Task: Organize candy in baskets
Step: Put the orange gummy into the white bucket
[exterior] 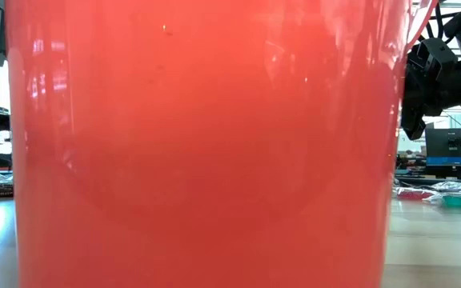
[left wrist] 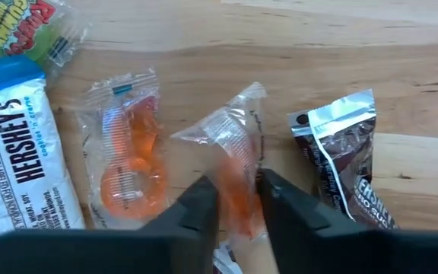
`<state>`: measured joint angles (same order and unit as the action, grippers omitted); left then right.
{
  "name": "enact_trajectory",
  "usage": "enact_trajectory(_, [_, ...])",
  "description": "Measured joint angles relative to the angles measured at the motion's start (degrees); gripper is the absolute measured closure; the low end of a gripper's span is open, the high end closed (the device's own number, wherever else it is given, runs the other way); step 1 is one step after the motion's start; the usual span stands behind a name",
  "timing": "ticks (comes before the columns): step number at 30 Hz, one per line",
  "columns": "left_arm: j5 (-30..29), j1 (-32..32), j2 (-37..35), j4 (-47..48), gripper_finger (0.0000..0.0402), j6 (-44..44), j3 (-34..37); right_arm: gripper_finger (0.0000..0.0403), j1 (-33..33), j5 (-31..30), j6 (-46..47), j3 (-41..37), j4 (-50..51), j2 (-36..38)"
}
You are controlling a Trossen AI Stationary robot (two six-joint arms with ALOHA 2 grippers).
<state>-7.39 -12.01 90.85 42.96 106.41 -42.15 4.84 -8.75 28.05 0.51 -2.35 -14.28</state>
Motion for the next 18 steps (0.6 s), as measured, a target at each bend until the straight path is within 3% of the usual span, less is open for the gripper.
enact_trajectory(4, [0.3, 0.0, 0.1, 0.4, 0.0387, 1.0, -0.6, 0.0251, 0.0, 0.0, 0.0, 0.0, 0.0, 0.0])
enact_trajectory(9, [0.1, 0.0, 0.6, 3.9, 0.0387, -0.2, -4.8, 0.0251, 0.0, 0.0, 0.0, 0.0, 0.0, 0.0])
enact_trajectory(18, [-2.1, -3.8, -0.4, 31.3, 0.0389, -3.8, -23.6, 0.0251, 0.0, 0.2, 0.0, 0.0, 0.0, 0.0])
